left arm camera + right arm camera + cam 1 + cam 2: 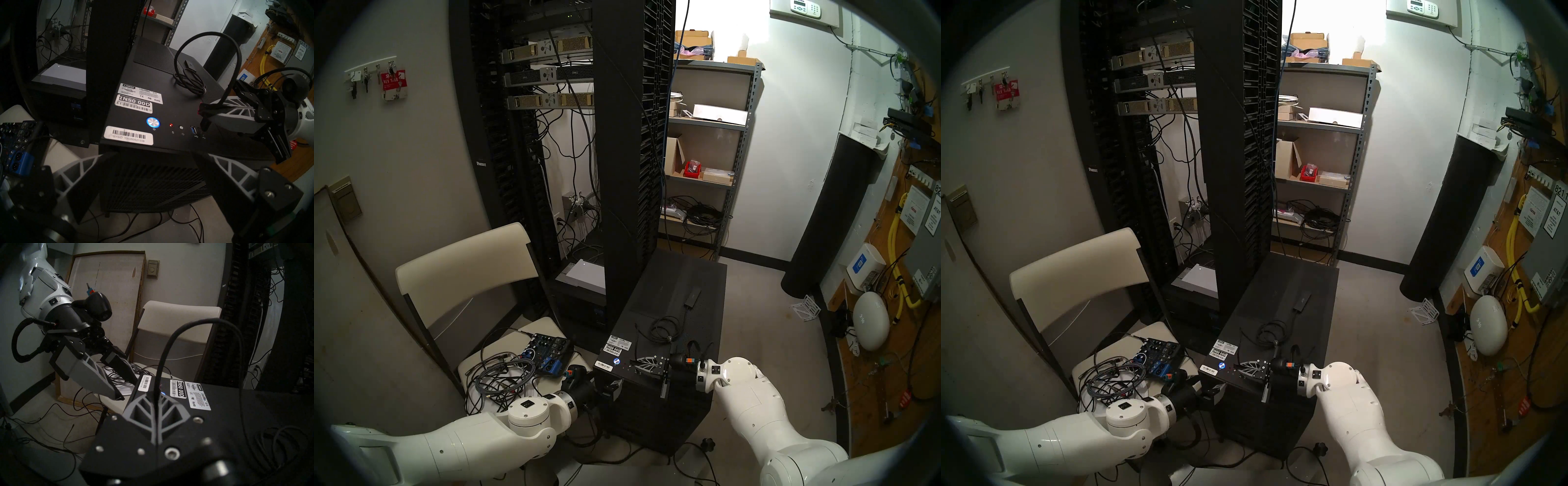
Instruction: Insert the cable into the workstation's USB slot
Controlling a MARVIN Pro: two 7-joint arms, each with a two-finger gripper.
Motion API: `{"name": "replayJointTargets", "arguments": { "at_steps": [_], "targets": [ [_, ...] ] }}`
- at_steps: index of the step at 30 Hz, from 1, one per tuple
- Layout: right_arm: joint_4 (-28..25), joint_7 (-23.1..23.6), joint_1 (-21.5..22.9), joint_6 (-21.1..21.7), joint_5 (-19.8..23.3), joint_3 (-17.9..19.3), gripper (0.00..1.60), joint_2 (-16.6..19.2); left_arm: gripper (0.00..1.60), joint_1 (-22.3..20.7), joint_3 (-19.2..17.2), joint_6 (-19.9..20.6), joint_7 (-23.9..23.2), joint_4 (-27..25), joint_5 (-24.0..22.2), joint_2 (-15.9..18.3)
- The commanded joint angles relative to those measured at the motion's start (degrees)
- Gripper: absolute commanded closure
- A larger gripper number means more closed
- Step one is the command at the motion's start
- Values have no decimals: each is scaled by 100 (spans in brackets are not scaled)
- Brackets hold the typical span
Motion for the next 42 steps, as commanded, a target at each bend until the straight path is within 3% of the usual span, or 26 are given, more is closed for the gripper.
{"name": "replayJointTargets", "arguments": {
  "at_steps": [1, 26, 42],
  "targets": [
    [56, 109, 150, -23, 4, -37, 160, 34, 0, -40, -71, -117, -16, -129, -11, -41],
    [328, 393, 253, -117, 375, -289, 160, 167, 0, -69, -64, -126, -30, -151, -27, -27],
    [343, 382, 117, -159, 688, -853, 160, 391, 0, -98, -71, -108, -31, -142, -38, -59]
  ]
}}
